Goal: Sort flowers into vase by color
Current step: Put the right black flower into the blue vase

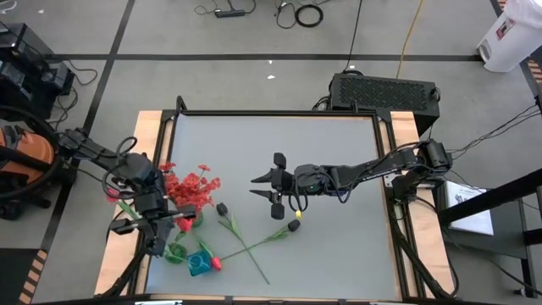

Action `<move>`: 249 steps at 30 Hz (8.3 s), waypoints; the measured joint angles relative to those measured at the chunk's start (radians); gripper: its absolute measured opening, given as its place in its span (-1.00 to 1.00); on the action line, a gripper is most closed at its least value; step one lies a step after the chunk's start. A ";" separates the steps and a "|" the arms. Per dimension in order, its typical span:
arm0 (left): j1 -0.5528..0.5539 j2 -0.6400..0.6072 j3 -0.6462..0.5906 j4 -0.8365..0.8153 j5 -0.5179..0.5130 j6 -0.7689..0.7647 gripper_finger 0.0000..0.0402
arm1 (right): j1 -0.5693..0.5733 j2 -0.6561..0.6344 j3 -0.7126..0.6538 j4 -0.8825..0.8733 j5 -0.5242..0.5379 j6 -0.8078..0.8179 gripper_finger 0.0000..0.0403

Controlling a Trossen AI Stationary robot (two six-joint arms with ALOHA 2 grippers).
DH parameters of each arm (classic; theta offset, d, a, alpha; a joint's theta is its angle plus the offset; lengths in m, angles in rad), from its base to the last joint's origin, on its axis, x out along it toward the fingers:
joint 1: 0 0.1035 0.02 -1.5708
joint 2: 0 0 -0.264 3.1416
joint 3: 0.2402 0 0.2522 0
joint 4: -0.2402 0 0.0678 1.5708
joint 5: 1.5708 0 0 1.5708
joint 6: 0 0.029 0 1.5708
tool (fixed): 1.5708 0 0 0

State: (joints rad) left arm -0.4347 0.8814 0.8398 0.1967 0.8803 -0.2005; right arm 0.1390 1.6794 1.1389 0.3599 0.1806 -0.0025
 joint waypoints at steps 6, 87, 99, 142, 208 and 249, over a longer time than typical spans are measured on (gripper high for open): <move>0.000 0.000 0.000 -0.001 0.000 0.000 -0.94 | 0.000 0.000 0.000 0.000 0.000 0.000 -0.39; 0.037 -0.092 0.000 -0.497 -0.177 -0.090 -0.07 | 0.033 0.001 0.000 -0.093 -0.414 -0.009 -0.39; 0.036 -0.104 0.076 -0.525 -0.175 -0.021 -0.07 | 0.033 0.000 0.000 -0.091 -0.414 -0.012 -0.39; -0.002 -0.213 0.077 -0.729 -0.333 0.130 -0.07 | 0.033 0.000 0.000 -0.089 -0.414 -0.018 -0.39; -0.006 -0.200 0.116 -0.705 -0.361 0.105 -0.07 | 0.033 0.000 0.000 -0.092 -0.414 -0.032 -0.39; -0.006 -0.200 0.116 -0.619 -0.443 0.112 0.98 | 0.033 0.000 0.000 -0.092 -0.414 -0.032 -0.39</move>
State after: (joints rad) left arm -0.4412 0.6811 0.9554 -0.4219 0.4368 -0.0885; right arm 0.1722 1.6794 1.1389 0.2680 -0.2333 -0.0343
